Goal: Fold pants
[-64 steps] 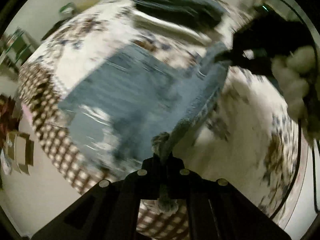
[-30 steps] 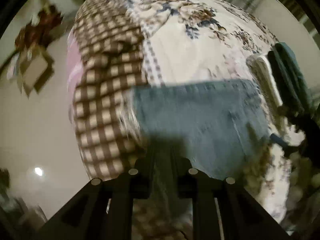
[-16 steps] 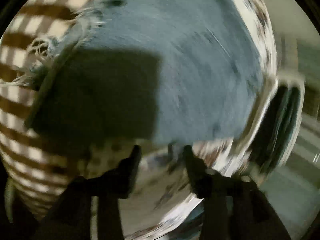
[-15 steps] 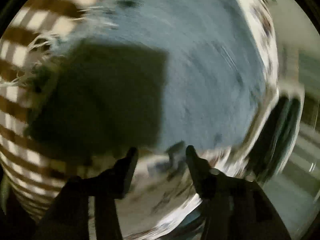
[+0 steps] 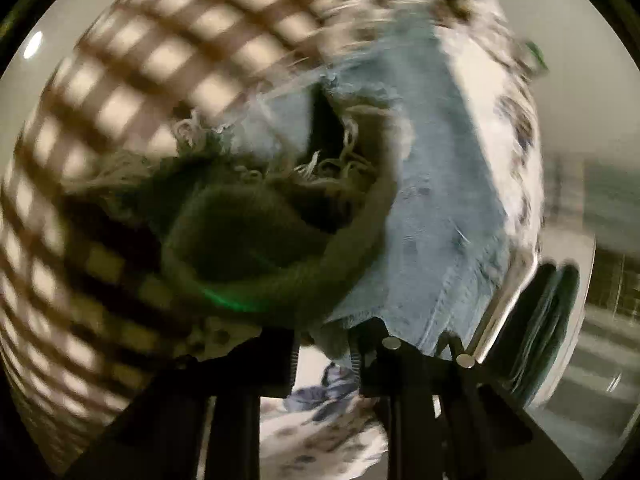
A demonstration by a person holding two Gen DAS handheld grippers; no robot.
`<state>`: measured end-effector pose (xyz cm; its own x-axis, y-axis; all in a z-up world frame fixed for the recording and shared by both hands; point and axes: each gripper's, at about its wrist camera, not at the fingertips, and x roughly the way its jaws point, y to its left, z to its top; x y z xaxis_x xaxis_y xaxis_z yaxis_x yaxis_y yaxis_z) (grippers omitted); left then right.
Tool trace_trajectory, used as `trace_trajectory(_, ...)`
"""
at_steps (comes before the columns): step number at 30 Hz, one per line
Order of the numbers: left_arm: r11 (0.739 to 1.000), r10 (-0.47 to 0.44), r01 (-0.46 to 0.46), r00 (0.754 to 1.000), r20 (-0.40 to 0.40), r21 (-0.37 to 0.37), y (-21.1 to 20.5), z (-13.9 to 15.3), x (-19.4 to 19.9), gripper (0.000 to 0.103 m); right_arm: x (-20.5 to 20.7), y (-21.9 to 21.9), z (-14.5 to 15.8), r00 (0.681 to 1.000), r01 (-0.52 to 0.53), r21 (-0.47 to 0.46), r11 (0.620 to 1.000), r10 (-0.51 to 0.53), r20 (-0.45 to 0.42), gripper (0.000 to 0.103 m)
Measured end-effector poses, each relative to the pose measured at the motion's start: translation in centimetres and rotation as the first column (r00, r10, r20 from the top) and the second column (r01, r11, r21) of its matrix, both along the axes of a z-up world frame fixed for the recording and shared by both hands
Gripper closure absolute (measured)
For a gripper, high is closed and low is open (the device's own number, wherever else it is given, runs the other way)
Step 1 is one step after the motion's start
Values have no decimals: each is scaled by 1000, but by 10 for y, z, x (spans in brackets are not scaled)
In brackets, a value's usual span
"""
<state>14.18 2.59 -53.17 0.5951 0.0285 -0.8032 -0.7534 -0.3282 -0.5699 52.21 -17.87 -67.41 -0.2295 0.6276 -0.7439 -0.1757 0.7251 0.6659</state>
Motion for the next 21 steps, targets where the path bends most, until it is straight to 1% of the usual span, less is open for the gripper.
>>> trace_trajectory(1,999,-28,28,1000,8,23,-2,1,-5,86,0,2,0,1000,1,9,1000,-1,-3,63)
trace_trajectory(3,994,-85,83,996,20,64,1,9,0,87,-4,0,4,999,34,17,999,-34,7,72)
trace_trajectory(4,989,-122,120,992,21,90,3,13,0,87,-7,0,9,999,39,20,999,-39,17,84)
trace_trajectory(6,974,-185,179,982,27,141,5,21,-3,87,-15,-4,19,998,54,38,998,-55,20,87)
trace_trajectory(7,963,-217,209,976,31,168,6,25,-12,87,-23,-9,24,998,67,50,997,-67,12,88)
trace_trajectory(8,955,-239,228,970,36,189,6,28,-18,87,-28,-13,28,997,73,56,996,-74,6,89)
trace_trajectory(10,944,-269,252,962,52,212,6,26,-33,87,-48,-19,35,997,72,41,997,-72,6,89)
trace_trajectory(11,943,-275,258,960,57,212,4,21,-42,86,-56,-22,34,997,71,30,997,-71,5,89)
trace_trajectory(12,946,-272,255,961,59,200,4,13,-47,83,-59,-32,33,998,67,23,997,-68,3,89)
trace_trajectory(13,953,-257,239,963,77,185,2,1,-55,80,-65,-34,29,998,62,10,998,-62,1,87)
trace_trajectory(14,958,-245,227,966,87,177,-2,-6,-60,73,-69,-37,23,998,59,-1,998,-59,-5,83)
trace_trajectory(15,964,-227,209,969,96,165,-1,-19,-64,68,-70,-37,18,998,61,-9,998,-61,-15,80)
trace_trajectory(16,969,-212,194,970,115,154,-2,-25,-69,60,-70,-38,12,997,70,-5,998,-70,-32,74)
trace_trajectory(17,978,-181,162,973,146,135,1,-34,-70,54,-68,-39,4,994,88,2,996,-88,-58,69)
trace_trajectory(18,986,-144,125,974,176,114,4,-42,-71,51,-68,-40,0,993,90,9,996,-90,-71,66)
trace_trajectory(19,989,-122,103,973,194,104,5,-45,-70,45,-67,-40,-3,993,90,17,996,-89,-74,59)
trace_trajectory(20,993,-96,78,973,208,93,7,-48,-68,42,-66,-39,-5,994,91,29,995,-89,-71,53)
trace_trajectory(21,994,-80,64,975,208,86,9,-50,-65,42,-65,-37,-7,994,88,48,995,-84,-72,51)
